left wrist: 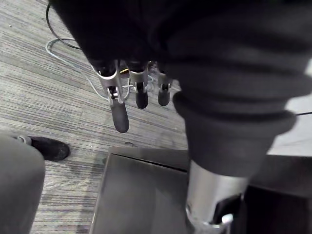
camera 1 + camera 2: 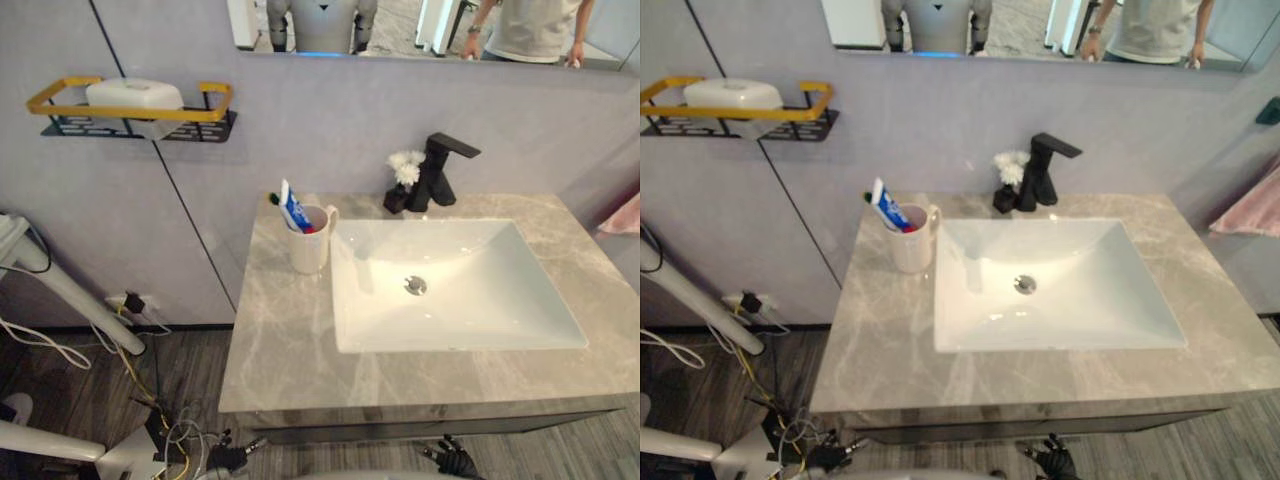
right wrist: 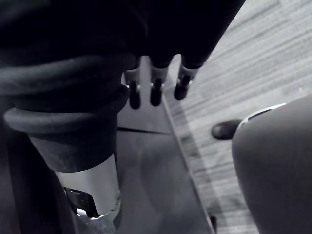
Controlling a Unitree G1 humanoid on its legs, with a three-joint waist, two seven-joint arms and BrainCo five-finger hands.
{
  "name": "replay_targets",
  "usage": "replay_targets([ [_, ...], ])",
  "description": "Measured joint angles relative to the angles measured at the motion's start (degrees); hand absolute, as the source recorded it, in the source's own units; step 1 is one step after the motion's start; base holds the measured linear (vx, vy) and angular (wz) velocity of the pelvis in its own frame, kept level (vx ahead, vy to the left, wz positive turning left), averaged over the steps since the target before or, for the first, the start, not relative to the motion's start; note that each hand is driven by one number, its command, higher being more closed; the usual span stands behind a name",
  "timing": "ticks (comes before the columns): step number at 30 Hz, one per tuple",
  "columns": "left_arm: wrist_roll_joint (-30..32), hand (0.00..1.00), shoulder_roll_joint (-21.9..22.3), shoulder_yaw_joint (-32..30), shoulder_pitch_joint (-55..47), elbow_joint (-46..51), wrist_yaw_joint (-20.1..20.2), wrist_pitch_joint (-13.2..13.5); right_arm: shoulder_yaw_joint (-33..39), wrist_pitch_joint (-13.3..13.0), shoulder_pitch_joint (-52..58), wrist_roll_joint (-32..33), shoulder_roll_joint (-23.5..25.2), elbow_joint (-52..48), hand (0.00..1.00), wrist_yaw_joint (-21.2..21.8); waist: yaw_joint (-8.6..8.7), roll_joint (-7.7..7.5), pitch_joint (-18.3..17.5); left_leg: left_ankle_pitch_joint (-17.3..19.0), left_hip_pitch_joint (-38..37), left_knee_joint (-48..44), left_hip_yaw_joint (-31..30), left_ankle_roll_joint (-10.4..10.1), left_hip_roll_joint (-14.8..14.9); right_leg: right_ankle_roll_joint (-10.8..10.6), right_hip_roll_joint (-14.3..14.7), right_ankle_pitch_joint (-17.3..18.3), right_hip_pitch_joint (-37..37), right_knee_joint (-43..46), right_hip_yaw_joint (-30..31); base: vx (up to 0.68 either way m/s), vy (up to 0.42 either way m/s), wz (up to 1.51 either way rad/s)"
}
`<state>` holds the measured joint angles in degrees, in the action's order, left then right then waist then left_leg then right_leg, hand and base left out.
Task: Organize washtable
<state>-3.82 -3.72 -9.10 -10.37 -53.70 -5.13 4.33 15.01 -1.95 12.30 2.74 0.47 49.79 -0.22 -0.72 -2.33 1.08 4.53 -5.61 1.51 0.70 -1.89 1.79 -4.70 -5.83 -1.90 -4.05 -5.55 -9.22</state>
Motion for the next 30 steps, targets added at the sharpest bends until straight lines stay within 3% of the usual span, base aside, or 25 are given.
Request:
replay_targets([
  [23, 0.14, 0.00, 0.08, 2.15, 2.74, -1.52, -0.18, 0.02, -4.74, 0.10, -4.65, -1.36, -1.74, 3.67, 0.00, 0.44, -0.07, -0.03, 3.46, 1.68, 0.59, -0.76, 3.04, 0.43, -0.56, -0.37, 0.48, -0.35, 2.25, 0.02, 3.53, -0.01, -0.010, -0.09],
  [27, 0.01, 0.00, 0.23, 2.30, 4.16, -1.36, -0.25, 0.01, -7.10, 0.37, -8.71, -2.63, -2.23, 5.20, 0.00, 0.43, -0.27, 0.96, 5.77, 4.01, 3.39, -6.30, 4.71, 0.82, 1.01, -0.13, 0.83, -0.06, 7.32, 8.14, 2.50, -0.07, 0.001, -0.23],
  [29, -0.11, 0.00, 0.18, 2.64, 4.95, -0.98, -0.32, 0.00, -7.87, 0.34, -9.02, -2.86, -1.96, 5.11, 0.00, 0.50, -0.34, 0.65, 6.13, 4.44, 4.79, -7.87, 4.14, 1.06, 0.96, -0.07, 0.76, 1.21, 8.74, 11.65, 1.59, -0.11, 0.011, 0.15],
  [30, -0.13, 0.00, 0.24, 2.76, 4.98, 0.00, -0.31, 0.04, -8.93, 0.36, -9.01, -2.86, -1.85, 5.12, 0.00, 0.52, -0.67, 0.26, 6.42, 4.60, 5.28, -8.51, 3.89, 1.34, 0.80, -0.26, 0.19, 4.31, 9.90, 15.69, 1.85, -0.08, -0.022, 0.47],
])
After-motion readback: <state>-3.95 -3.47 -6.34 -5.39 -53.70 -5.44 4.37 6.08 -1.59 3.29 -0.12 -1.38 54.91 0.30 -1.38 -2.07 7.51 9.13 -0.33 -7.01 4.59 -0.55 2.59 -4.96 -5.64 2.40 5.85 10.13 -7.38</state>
